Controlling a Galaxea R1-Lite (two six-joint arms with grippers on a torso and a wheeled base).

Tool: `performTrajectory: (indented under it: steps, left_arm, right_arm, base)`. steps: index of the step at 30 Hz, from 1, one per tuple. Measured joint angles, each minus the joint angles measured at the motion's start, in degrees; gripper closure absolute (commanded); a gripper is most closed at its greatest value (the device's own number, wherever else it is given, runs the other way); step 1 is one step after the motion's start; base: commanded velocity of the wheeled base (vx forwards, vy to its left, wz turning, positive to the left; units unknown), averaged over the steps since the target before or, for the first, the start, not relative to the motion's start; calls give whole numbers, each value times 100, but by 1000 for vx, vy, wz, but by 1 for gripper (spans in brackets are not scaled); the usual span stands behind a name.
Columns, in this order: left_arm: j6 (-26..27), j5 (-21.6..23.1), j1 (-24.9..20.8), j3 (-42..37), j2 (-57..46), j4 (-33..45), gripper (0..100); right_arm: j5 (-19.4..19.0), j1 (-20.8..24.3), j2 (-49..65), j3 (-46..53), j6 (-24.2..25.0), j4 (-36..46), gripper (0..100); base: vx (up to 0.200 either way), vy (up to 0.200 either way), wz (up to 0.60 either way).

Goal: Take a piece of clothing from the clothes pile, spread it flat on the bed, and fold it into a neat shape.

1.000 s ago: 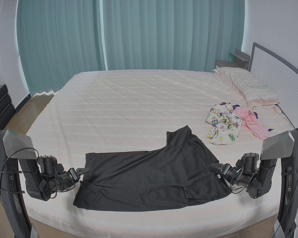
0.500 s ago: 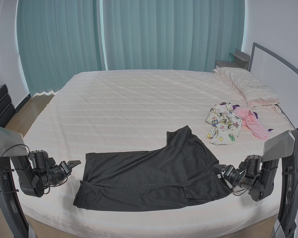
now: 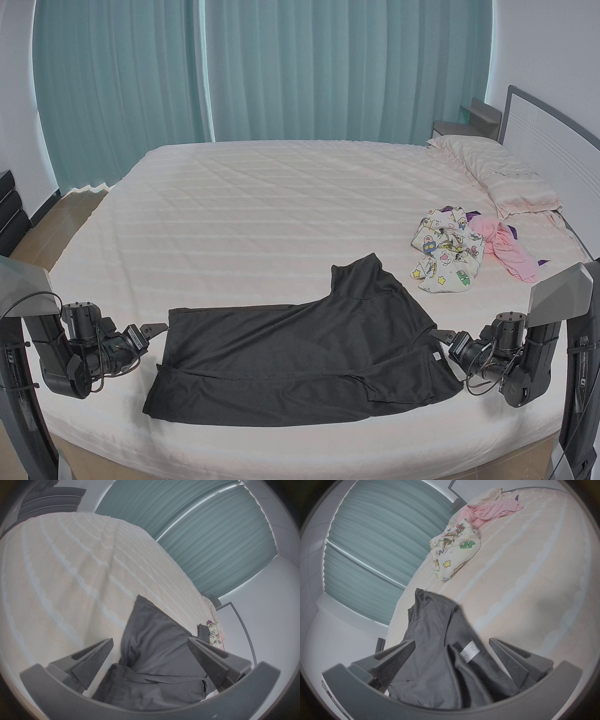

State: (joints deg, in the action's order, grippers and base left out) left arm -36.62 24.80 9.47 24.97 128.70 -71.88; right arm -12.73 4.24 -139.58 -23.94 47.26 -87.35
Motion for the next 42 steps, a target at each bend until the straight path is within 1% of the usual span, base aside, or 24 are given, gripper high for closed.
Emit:
performTrajectory:
  steps: [10, 14, 17, 19, 21, 30, 35, 38, 42]
  left_arm:
    - [-11, -50, 2, 48, -6, 2, 0]
    - [-85, -61, 30, 99, -6, -7, 0]
    - [-315, -66, 59, 149, -20, -9, 0]
    - [-339, -71, 63, 171, -26, -9, 0]
    - [-347, -101, 67, 196, -34, -9, 0]
    - [-347, -657, 34, 532, 46, -11, 0]
    - [-330, -778, -20, 728, 210, -7, 0]
    - [-304, -939, -74, 866, 361, -9, 0]
    - [-145, -1097, -127, 1001, 586, -11, 0]
  right_arm:
    - [9, 7, 0, 5, -5, 0, 0]
    - [9, 11, 0, 18, -5, 0, 0]
    - [9, 24, 0, 22, -7, 0, 0]
    - [9, 29, 0, 22, -7, 0, 0]
    - [9, 33, 0, 29, -9, 0, 0]
    - [15, 105, -9, 49, -22, 1, 0]
    - [24, 143, -17, 49, -24, 0, 0]
    - [28, 146, -22, 49, -24, 1, 0]
    - [28, 154, -22, 49, -24, 0, 0]
  base:
    - [0, 0, 0]
    - [200, 0, 0]
    - [200, 0, 0]
    - [200, 0, 0]
    - [0, 0, 0]
    - [0, 0, 0]
    - [0, 0, 0]
    - [0, 0, 0]
    - [0, 0, 0]
